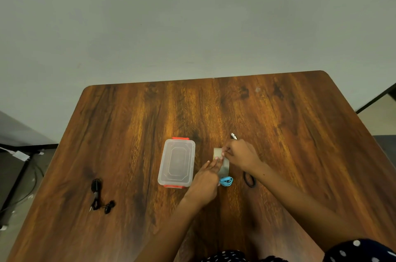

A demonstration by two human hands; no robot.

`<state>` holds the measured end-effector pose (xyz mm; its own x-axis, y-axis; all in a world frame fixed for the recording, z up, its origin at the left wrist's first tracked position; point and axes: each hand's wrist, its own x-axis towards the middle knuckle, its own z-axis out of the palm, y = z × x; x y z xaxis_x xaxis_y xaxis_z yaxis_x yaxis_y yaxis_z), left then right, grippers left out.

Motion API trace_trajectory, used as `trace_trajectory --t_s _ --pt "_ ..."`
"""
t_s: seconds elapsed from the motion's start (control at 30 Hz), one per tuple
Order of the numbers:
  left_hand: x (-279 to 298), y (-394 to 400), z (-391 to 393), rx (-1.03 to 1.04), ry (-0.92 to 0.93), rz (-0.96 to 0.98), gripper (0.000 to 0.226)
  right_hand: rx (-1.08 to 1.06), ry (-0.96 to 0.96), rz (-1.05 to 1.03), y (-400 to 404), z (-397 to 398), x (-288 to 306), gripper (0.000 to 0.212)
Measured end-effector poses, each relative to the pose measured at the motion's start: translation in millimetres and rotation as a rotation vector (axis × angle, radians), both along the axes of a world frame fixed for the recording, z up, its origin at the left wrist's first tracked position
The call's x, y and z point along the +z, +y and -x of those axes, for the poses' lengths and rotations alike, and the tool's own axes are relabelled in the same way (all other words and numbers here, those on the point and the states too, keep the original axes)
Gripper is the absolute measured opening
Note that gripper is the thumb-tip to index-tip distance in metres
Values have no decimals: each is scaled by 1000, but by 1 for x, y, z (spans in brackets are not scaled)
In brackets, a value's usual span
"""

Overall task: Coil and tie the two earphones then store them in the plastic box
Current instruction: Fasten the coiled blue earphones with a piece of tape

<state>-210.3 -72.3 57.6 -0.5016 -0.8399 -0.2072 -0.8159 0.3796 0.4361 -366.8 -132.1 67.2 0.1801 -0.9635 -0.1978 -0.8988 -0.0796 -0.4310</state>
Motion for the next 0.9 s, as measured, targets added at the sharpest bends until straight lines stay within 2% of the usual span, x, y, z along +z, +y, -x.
trace_trajectory --t_s 0.53,0.7,0.9 --pt "6 6 0 16 -14 -11 75 -15 55 -51 -8 -5 7 20" --pt "5 8 4 30 -4 -29 77 -54 18 -84 -9 -1 4 14" --pt "-11 11 -1 -100 -18 13 69 -168 -74 -146 -12 7 7 14"
